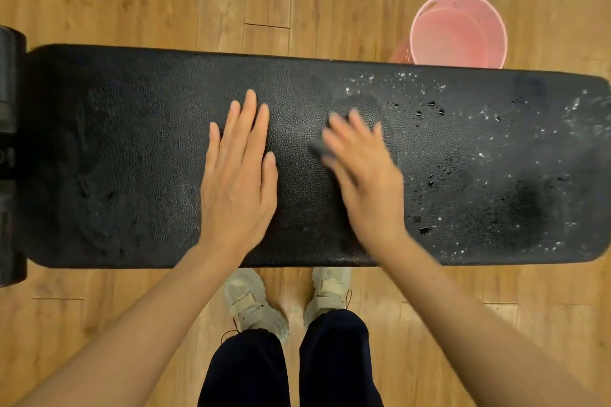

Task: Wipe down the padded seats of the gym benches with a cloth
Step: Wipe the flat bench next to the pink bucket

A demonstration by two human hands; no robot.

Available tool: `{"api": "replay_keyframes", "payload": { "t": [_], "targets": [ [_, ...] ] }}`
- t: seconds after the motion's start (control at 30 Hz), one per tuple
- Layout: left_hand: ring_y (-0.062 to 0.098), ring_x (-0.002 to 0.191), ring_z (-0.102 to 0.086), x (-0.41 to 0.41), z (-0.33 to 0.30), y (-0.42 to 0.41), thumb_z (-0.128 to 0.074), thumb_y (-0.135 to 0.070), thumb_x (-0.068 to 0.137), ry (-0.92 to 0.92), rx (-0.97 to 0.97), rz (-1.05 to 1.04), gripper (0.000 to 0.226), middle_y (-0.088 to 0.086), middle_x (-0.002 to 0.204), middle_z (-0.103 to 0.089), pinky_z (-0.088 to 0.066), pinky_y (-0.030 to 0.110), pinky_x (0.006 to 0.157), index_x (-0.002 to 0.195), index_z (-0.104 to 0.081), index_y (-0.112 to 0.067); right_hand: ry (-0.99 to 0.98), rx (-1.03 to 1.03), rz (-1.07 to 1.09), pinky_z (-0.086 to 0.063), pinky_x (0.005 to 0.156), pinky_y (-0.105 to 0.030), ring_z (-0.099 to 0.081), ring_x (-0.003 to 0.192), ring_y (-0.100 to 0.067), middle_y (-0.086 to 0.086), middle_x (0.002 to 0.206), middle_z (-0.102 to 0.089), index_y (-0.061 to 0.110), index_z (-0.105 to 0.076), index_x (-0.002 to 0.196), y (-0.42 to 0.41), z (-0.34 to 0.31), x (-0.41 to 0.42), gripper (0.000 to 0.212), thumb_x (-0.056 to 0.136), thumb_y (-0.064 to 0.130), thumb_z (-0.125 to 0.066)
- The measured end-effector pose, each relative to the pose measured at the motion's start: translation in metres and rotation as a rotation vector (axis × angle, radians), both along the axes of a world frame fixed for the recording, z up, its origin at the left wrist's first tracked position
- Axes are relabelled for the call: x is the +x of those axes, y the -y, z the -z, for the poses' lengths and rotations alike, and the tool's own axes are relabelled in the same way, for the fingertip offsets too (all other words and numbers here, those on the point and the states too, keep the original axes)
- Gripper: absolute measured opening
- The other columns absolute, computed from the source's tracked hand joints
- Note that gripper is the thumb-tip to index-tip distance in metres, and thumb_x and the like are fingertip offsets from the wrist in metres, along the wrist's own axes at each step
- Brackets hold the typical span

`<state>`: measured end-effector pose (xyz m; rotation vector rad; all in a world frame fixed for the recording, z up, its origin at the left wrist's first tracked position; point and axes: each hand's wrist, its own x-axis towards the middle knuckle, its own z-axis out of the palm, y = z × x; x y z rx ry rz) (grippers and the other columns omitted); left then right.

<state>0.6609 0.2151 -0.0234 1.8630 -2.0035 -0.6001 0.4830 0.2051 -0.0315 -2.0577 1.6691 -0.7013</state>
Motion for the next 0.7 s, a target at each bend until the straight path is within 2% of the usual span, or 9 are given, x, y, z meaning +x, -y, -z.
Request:
{"api": "replay_keyframes", "payload": {
  "t": [0.13,0.2,0.33,0.4,0.47,0.57,0.63,0.7],
  "targets": [
    [0.022,0.155,-0.007,-0.017,0.006,0.028,-0.024,-0.023,0.106,0.070,-0.017,-0.088,0.055,0.008,0.167,-0.011,-0.002,0.039,0.127,0.158,-0.018,-0.007,0.096,0.029,0.196,-0.016,0.120,-0.040,-0.042,0.138,-0.031,-0.010,0.138,-0.057,0.006,-0.064,0.127,0.071,-0.001,0.014,0.034,0.093,0.010,-0.062],
    [0.023,0.155,-0.007,-0.022,0.011,0.029,-0.022,-0.025,0.105,0.151,-0.015,-0.104,0.056,0.009,0.167,-0.010,-0.004,0.039,0.127,0.158,-0.016,-0.006,0.072,0.028,0.220,-0.013,0.121,-0.038,-0.039,0.141,-0.027,-0.007,0.141,-0.055,0.009,-0.062,0.129,0.063,-0.001,0.002,0.035,0.094,0.013,-0.061],
    [0.023,0.155,-0.008,-0.022,0.014,0.027,-0.022,-0.024,0.105,0.186,-0.022,-0.095,0.057,0.010,0.167,-0.010,-0.006,0.039,0.127,0.158,-0.015,-0.005,0.110,0.023,0.443,-0.013,0.122,-0.039,-0.040,0.140,-0.026,-0.005,0.139,-0.057,0.010,-0.066,0.125,0.050,-0.004,0.003,0.032,0.095,0.018,-0.060],
    [0.024,0.155,-0.008,-0.022,0.015,0.028,-0.023,-0.023,0.105,0.193,-0.024,-0.088,0.057,0.010,0.167,-0.010,-0.006,0.040,0.126,0.158,-0.015,-0.005,0.041,-0.005,0.379,-0.015,0.120,-0.038,-0.044,0.137,-0.028,-0.007,0.136,-0.060,0.009,-0.068,0.122,0.071,-0.002,0.036,0.032,0.095,0.024,-0.058],
    [0.024,0.155,-0.008,-0.022,0.014,0.029,-0.025,-0.021,0.105,0.205,-0.020,-0.085,0.056,0.011,0.167,-0.011,-0.008,0.041,0.126,0.158,-0.016,-0.004,-0.001,-0.007,0.182,-0.018,0.118,-0.037,-0.048,0.134,-0.029,-0.009,0.133,-0.062,0.006,-0.068,0.120,0.088,0.000,0.064,0.036,0.096,0.028,-0.054],
    [0.024,0.155,-0.007,-0.021,0.011,0.029,-0.024,-0.022,0.105,0.229,0.006,-0.081,0.057,0.010,0.167,-0.009,-0.008,0.041,0.126,0.158,-0.015,-0.004,-0.072,-0.041,-0.050,-0.023,0.116,-0.036,-0.054,0.128,-0.027,-0.010,0.130,-0.064,0.006,-0.069,0.120,0.098,-0.002,0.037,0.033,0.094,0.025,-0.059],
    [0.023,0.155,-0.006,-0.022,0.010,0.030,-0.023,-0.024,0.104,0.229,0.020,-0.083,0.058,0.009,0.168,-0.009,-0.006,0.040,0.127,0.158,-0.014,-0.005,-0.106,-0.026,-0.015,-0.022,0.118,-0.039,-0.052,0.131,-0.026,-0.008,0.133,-0.062,0.009,-0.068,0.122,0.094,-0.003,-0.009,0.033,0.096,0.026,-0.057],
    [0.022,0.155,-0.005,-0.023,0.010,0.030,-0.022,-0.024,0.104,0.228,0.025,-0.083,0.058,0.009,0.168,-0.009,-0.005,0.039,0.127,0.158,-0.014,-0.006,-0.069,0.018,0.142,-0.023,0.120,-0.042,-0.048,0.134,-0.025,-0.007,0.136,-0.059,0.009,-0.066,0.125,0.084,-0.006,-0.037,0.034,0.098,0.026,-0.055]
  ]
}}
